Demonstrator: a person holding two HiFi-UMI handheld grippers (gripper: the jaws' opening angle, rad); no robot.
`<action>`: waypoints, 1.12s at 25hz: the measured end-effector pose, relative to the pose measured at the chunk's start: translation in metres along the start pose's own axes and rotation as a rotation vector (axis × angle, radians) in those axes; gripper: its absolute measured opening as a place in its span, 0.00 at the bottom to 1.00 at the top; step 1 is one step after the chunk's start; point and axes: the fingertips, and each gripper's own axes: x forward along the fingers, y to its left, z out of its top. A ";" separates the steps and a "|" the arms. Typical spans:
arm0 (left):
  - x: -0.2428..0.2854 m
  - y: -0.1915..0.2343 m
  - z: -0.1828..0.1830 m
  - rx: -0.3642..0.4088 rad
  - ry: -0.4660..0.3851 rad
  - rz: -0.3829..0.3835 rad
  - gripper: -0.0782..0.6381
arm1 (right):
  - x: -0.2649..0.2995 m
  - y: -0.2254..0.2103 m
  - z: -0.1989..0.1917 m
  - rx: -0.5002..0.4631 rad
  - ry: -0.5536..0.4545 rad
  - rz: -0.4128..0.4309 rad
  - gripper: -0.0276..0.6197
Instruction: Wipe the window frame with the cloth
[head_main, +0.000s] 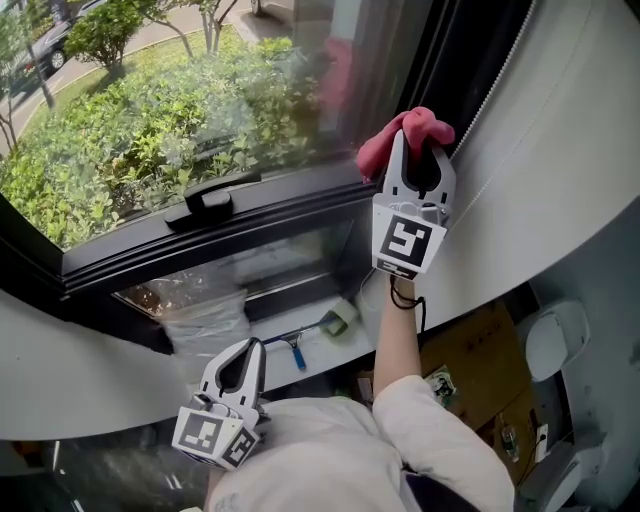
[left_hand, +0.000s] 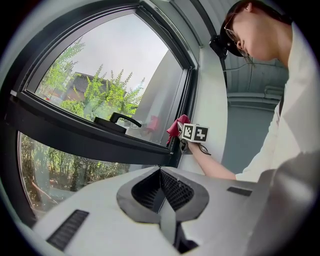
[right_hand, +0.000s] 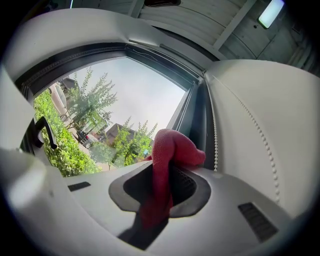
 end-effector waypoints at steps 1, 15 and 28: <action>0.000 0.000 0.000 0.001 -0.001 0.000 0.12 | -0.001 0.000 -0.001 0.000 0.002 0.000 0.17; -0.009 0.002 0.002 0.003 -0.007 0.000 0.12 | -0.011 0.010 -0.021 0.000 0.045 0.013 0.17; -0.013 -0.001 -0.002 -0.005 -0.007 0.000 0.12 | -0.022 0.020 -0.042 -0.005 0.083 0.026 0.17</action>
